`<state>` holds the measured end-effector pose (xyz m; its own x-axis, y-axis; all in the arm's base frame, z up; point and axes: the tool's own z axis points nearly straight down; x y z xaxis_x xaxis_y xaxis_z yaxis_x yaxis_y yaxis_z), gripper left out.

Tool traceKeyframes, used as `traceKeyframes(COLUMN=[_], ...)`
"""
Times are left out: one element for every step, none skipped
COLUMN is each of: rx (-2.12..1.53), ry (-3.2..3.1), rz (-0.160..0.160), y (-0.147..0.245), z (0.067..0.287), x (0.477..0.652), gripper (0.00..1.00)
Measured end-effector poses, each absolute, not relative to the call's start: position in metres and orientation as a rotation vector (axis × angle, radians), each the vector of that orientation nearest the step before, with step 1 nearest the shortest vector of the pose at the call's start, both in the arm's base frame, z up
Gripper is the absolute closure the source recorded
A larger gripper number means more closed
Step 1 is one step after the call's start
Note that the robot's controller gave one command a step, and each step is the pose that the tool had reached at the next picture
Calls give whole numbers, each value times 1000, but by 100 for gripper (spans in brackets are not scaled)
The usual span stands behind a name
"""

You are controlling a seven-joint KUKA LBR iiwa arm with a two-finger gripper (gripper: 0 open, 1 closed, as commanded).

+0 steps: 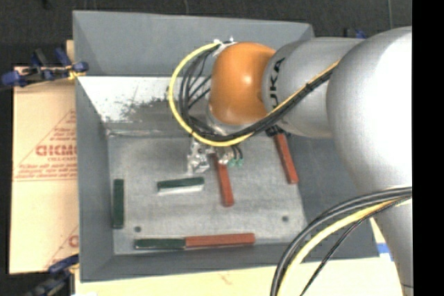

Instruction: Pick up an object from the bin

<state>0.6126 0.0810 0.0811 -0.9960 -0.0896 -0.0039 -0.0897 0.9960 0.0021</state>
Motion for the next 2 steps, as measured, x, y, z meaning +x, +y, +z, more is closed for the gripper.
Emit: traceKeyframes(rx=[-134,-133], ry=[3114,3116], rz=[6,6], y=[81,81], z=[79,79], x=[615,615], gripper=[0,0])
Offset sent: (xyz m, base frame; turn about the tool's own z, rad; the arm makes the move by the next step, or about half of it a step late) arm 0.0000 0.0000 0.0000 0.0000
